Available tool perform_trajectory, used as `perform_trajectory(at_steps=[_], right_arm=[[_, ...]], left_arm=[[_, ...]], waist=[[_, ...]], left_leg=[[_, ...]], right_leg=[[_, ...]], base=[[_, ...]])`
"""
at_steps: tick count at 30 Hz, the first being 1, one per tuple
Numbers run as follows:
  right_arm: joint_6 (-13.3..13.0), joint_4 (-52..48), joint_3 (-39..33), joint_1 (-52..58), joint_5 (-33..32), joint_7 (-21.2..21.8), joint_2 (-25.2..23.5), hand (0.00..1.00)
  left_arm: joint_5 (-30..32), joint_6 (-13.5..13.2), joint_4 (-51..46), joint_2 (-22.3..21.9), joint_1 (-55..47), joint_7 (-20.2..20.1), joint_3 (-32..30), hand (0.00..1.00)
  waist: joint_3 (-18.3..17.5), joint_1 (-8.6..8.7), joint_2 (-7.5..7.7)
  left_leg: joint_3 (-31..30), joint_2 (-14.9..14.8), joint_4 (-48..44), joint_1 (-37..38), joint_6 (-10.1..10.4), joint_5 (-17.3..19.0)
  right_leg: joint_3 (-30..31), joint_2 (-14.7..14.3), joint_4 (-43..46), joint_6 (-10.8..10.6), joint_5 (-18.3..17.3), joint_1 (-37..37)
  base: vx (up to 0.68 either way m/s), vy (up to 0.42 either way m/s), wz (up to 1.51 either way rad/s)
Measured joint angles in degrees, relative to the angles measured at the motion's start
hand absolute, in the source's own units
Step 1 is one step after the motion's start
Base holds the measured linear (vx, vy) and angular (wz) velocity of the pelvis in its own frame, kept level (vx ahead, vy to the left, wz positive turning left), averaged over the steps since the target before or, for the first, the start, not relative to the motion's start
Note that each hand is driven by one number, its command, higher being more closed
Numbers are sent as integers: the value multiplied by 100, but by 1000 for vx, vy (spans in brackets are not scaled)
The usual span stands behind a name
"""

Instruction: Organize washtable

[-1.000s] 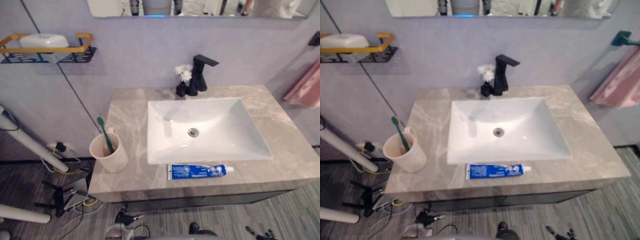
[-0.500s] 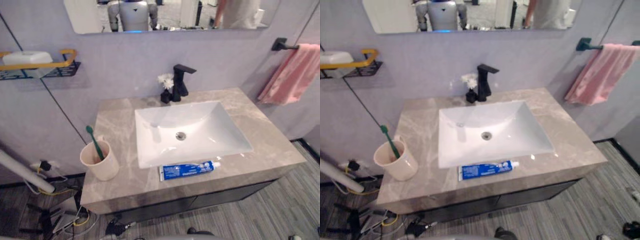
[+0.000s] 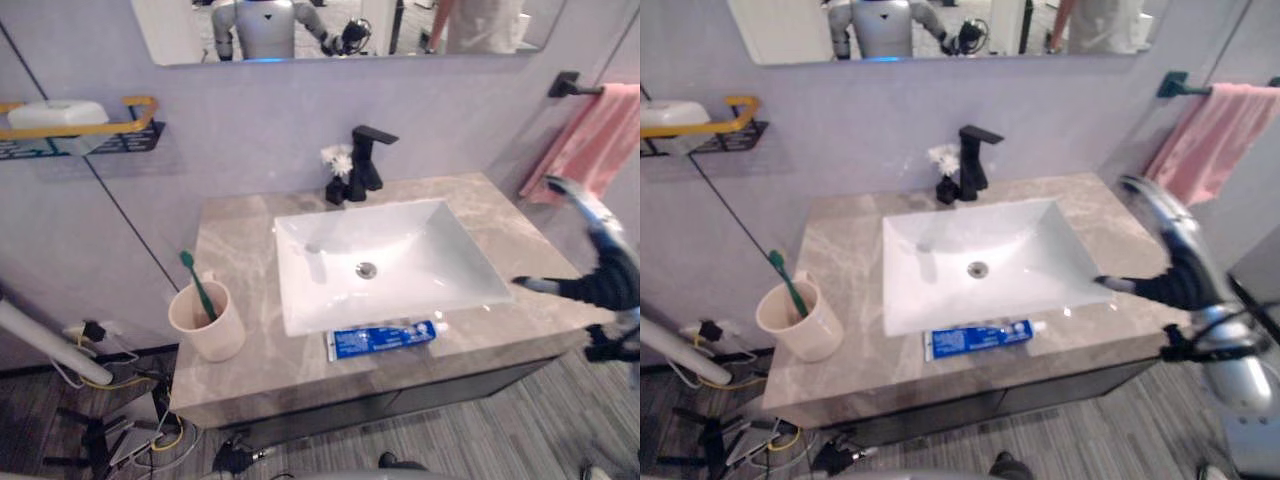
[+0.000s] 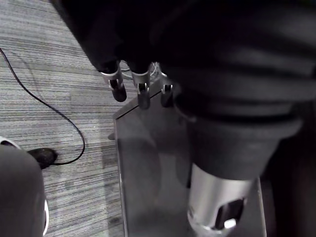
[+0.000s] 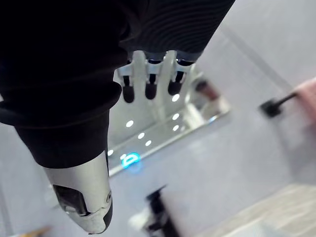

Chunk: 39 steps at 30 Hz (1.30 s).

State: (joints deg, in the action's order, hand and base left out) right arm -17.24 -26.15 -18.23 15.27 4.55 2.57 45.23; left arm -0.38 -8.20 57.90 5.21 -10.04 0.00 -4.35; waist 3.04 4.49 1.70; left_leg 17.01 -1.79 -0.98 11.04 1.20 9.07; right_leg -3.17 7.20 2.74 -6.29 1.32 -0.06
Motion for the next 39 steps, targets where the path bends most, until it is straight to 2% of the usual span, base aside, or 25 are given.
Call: perform_trajectory(at_steps=[1, 7, 10, 13, 15, 19, 21, 26, 30, 37, 38, 39], right_arm=[[-29, 1, 188, -82, -82, 104, 53, 0], [-26, 221, 1321, -523, -322, 502, 83, 0], [13, 304, 1864, -523, -399, 742, 85, 0], [42, 437, 2104, -352, -393, 912, 84, 0], [177, 552, 2251, -203, -336, 1055, 84, 0], [404, 749, 2535, 256, -153, 1430, 74, 0], [433, 805, 2587, 362, -88, 1496, 74, 0], [463, 939, 2670, 432, 727, 1431, -122, 0], [453, 940, 2656, 432, 1379, 1153, -435, 0], [433, 954, 2588, 487, 2023, 835, -782, 0], [426, 955, 2584, 513, 2104, 782, -817, 100], [424, 954, 2583, 539, 2156, 754, -832, 100]], left_arm=[[-4, 0, -6, 3, 13, -2, 16, 0], [-1, 1, 11, 109, 69, -63, 274, 0], [6, -4, 100, 181, 198, -131, 490, 0], [9, 1, 129, 191, 274, -125, 641, 0], [12, 2, 133, 175, 302, -127, 663, 0], [14, 17, 276, 159, 420, -132, 896, 0], [13, 19, 302, 145, 435, -133, 898, 0], [8, 51, 343, 110, 469, -130, 898, 0], [8, 53, 344, 98, 493, -124, 899, 0], [3, 53, 342, 63, 526, -119, 933, 0], [3, 54, 343, 65, 535, -119, 952, 0], [0, 54, 342, 66, 540, -118, 971, 0]], waist=[[-25, -53, -11], [-32, -95, 20], [-6, -219, 63], [4, -228, 103], [19, -232, 122], [62, -227, 54], [70, -218, 42], [73, -222, 41], [115, -227, 28], [194, -226, 1], [211, -223, 4], [220, -224, 9]], left_leg=[[-48, -2, -3, -15, -1, -1], [-350, -21, -19, -16, -4, -2], [-452, -2, -56, -47, -7, -4], [-616, -5, -133, -92, -7, -4], [-682, -12, -165, -118, -7, -3], [-736, -19, -199, -136, -5, -4], [-736, -20, -198, -135, -1, -7], [-745, -20, -194, -111, 3, -9], [-752, -19, -194, -106, 3, -9], [-788, -22, -194, -108, 3, -9], [-816, -23, -193, -102, 4, -9], [-832, -24, -192, -95, 5, -8]], right_leg=[[-11, 0, -14, 0, 0, 3], [-163, 25, -98, -1, -9, 183], [-224, 64, -100, -13, -46, 208], [-404, 86, -189, -13, -46, 341], [-459, 87, -223, -13, -46, 382], [-486, 88, -223, -14, -45, 407], [-484, 86, -225, -15, -44, 407], [-499, 81, -297, -29, -29, 472], [-511, 81, -316, -29, -29, 492], [-557, 78, -360, -29, -29, 532], [-588, 78, -388, -29, -28, 565], [-604, 78, -402, -30, -27, 589]], base=[[68, 7, 12], [43, 3, 24], [-16, -10, 16], [-51, -32, 29], [-63, -34, 15], [-55, -27, 5], [-23, -8, -1], [0, 0, 0], [0, 0, 0], [-7, -5, 2], [-20, -21, 10], [-16, -24, 9]])
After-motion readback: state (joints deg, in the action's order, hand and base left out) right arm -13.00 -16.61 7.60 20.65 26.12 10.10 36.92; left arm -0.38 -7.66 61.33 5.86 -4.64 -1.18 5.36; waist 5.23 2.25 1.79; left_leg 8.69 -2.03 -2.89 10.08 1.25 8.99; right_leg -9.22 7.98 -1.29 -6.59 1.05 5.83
